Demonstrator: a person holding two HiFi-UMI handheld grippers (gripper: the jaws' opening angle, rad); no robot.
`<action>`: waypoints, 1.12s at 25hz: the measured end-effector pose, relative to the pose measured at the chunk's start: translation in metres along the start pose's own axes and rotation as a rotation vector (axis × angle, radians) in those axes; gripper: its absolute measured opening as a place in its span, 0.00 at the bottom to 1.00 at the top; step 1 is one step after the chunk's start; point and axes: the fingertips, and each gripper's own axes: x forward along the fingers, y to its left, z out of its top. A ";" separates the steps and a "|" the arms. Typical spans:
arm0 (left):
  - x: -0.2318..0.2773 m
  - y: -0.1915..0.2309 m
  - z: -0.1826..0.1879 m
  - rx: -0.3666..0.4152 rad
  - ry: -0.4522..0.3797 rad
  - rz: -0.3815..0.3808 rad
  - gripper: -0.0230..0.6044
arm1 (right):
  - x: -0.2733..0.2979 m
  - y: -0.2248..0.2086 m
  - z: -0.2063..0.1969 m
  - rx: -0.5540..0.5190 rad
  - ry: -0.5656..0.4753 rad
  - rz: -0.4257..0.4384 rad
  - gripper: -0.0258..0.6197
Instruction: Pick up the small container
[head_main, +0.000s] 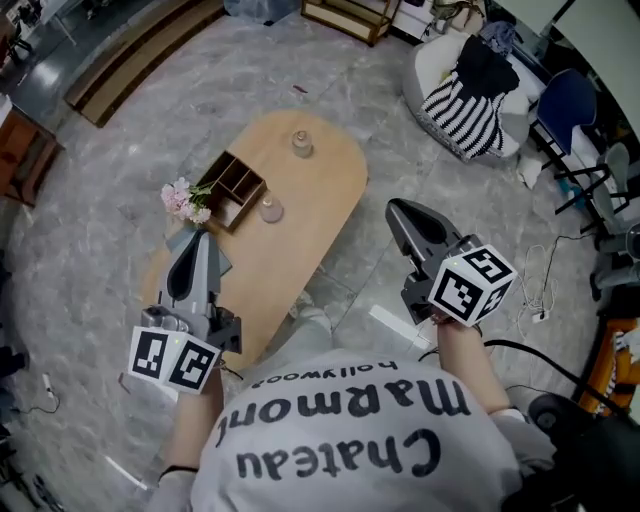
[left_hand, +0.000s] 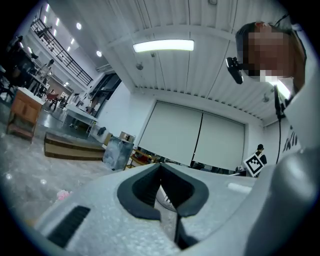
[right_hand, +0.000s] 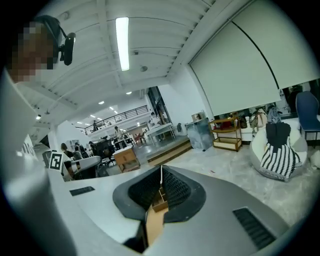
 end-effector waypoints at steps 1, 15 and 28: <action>0.009 0.008 0.004 0.001 -0.007 0.006 0.06 | 0.015 0.000 0.007 -0.003 -0.006 0.027 0.07; 0.046 0.107 -0.006 -0.077 -0.026 0.133 0.06 | 0.194 0.016 -0.011 -0.041 0.188 0.256 0.07; 0.044 0.136 -0.109 -0.178 0.072 0.383 0.06 | 0.280 0.035 -0.123 -0.009 0.525 0.599 0.07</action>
